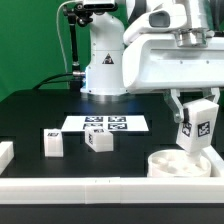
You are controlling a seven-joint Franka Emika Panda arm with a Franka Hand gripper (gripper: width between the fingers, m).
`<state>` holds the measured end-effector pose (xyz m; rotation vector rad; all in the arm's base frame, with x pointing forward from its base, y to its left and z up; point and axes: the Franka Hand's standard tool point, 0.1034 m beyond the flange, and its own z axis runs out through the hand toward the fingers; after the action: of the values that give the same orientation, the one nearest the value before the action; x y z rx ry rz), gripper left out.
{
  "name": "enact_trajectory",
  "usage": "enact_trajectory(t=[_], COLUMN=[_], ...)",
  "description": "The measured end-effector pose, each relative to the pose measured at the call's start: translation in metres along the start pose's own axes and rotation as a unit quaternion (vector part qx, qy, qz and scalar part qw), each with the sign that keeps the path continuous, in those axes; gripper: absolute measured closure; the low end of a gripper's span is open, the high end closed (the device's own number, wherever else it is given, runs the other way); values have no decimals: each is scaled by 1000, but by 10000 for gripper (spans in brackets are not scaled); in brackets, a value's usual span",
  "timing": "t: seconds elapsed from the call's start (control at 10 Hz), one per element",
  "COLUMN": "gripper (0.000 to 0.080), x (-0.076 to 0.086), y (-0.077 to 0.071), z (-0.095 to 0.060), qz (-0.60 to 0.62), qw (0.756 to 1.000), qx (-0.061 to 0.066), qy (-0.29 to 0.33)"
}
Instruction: Assemble stool
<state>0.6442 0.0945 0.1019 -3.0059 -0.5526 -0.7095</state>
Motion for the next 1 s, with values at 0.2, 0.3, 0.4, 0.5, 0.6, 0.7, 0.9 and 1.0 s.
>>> enact_trajectory(t=[0.2,0.3,0.4,0.5,0.6,0.7,0.9,1.0], gripper=[473,473,473,473,473,473,473,473], x=[-3,-6,-7,-9,-10,-12,-15,-17], y=[2,1,0,1,0,0,0,-1], z=[3,5,7,8,9,11,14,16], qz=[-7,-8,-8,-8,-8,-9,-13,-13], qw=[1000,1000,1000,1000,1000,1000,1000,1000], qx=[0,1,1,1,2,2,3,4], qy=[-3,-5,-7,-8,-9,-11,-14,-16])
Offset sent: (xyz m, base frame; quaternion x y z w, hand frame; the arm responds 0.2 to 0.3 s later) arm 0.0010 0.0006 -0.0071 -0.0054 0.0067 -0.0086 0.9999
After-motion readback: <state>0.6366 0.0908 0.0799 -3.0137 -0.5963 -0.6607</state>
